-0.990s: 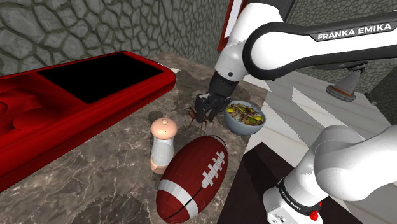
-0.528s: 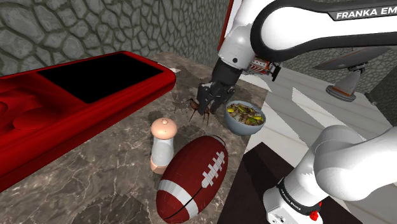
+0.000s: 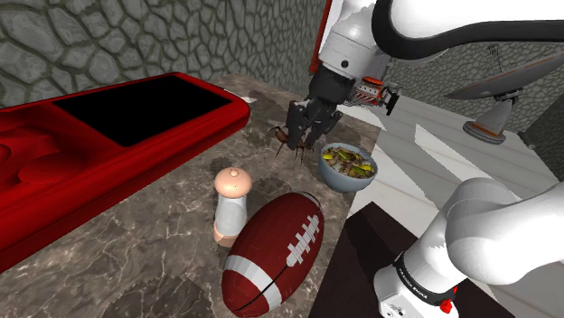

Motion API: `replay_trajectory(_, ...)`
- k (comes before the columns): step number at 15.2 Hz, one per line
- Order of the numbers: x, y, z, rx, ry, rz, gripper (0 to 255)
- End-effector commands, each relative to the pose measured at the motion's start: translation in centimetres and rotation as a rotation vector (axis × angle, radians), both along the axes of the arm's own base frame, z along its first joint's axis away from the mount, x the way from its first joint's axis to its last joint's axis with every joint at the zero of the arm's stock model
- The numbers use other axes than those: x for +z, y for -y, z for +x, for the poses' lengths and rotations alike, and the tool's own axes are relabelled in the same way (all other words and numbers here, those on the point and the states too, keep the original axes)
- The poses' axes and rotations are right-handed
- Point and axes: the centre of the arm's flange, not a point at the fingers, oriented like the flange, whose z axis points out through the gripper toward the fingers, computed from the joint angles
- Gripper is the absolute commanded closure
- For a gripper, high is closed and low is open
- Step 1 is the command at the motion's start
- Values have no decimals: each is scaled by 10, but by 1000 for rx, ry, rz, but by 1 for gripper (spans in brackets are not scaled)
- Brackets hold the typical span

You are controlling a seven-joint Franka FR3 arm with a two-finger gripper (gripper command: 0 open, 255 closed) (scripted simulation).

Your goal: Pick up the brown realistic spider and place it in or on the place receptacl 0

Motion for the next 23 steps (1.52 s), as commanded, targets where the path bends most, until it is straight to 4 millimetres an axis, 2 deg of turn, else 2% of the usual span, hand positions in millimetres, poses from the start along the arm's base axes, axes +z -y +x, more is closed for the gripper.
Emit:
replay_trajectory(1, 3, 19, -4, 0, 0, 0, 255)
replay_trajectory(15, 14, 200, -41, 0, 0, 0, 255)
replay_trajectory(16, 15, 221, -46, 0, 0, 0, 255)
replay_trajectory(23, -22, 221, -46, 0, 0, 0, 255)
